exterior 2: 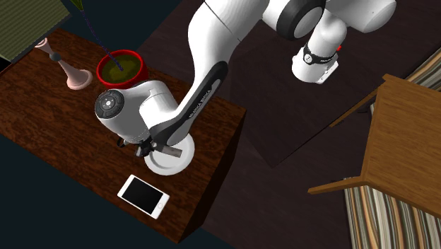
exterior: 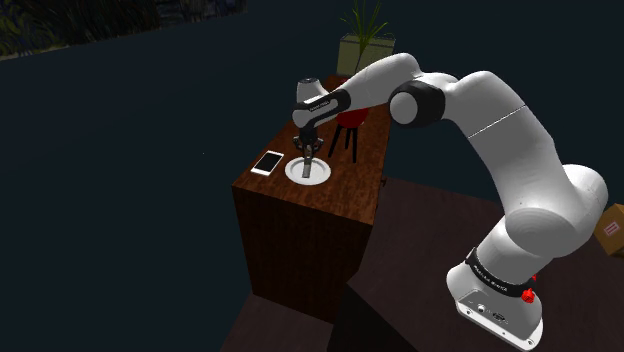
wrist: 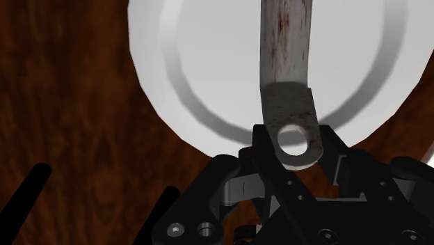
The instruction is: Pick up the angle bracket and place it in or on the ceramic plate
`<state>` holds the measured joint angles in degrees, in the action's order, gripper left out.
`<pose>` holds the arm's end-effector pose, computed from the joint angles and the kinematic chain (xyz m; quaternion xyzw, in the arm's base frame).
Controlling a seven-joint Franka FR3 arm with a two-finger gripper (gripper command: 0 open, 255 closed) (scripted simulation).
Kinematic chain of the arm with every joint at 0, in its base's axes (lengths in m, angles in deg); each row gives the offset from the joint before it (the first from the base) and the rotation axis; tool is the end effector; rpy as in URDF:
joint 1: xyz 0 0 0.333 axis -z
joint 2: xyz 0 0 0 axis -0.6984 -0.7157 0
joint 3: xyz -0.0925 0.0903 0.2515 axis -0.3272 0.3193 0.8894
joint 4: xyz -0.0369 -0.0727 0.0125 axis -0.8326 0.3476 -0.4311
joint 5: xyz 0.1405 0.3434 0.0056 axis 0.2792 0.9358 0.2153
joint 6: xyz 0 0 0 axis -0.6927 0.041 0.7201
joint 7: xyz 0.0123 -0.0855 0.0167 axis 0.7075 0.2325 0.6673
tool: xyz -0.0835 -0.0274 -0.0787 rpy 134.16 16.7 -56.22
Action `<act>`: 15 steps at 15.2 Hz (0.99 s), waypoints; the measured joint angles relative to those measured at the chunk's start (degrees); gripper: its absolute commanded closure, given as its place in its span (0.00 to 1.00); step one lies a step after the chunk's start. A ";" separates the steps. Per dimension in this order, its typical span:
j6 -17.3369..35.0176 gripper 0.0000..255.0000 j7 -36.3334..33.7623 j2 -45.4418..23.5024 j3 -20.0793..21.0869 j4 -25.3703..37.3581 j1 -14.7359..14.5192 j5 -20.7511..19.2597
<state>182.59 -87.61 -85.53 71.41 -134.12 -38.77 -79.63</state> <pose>0.7116 -0.0654 0.1487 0.8993 -0.4359 0.0186 0.0306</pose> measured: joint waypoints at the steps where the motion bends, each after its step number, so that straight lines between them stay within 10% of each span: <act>1: 0.02 1.00 -0.01 -0.04 0.00 0.01 0.00 0.00; 4: 0.03 1.00 -0.01 -0.07 0.00 0.04 -0.01 0.00; 5: 0.03 0.00 -0.02 -0.08 0.00 0.04 -0.02 0.00; 15: -2.76 0.00 0.00 3.68 0.16 -0.88 -0.19 0.11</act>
<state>179.84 -87.61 -81.86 71.57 -135.00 -38.96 -79.52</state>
